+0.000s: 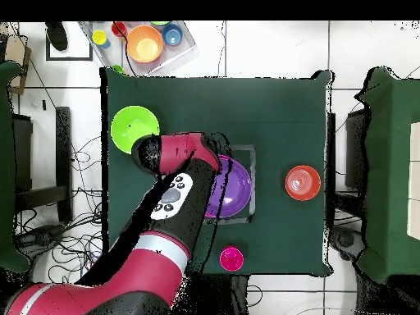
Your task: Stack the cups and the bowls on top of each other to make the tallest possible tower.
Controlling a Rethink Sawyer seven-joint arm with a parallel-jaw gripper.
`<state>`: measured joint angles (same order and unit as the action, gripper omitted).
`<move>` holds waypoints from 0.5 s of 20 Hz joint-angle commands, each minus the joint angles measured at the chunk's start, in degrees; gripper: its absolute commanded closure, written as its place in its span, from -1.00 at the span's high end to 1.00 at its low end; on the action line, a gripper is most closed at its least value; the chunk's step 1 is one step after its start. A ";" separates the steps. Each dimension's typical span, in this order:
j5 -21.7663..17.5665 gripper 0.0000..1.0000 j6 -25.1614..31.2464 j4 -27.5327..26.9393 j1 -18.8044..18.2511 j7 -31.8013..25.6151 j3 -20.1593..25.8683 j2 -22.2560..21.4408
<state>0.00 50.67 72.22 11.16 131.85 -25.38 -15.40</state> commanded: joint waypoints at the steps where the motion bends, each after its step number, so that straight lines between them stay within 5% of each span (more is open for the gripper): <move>1: 3.46 -1.00 0.42 -3.66 0.72 13.41 3.46 3.93; 4: 3.93 -1.00 0.21 -3.46 0.75 13.11 3.08 4.03; 5: 4.32 1.00 0.06 -3.43 1.07 13.46 2.51 4.22; 10: 5.14 1.00 1.44 -4.82 1.72 14.57 1.26 4.28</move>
<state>1.97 50.65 70.96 11.59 131.85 -27.37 -13.66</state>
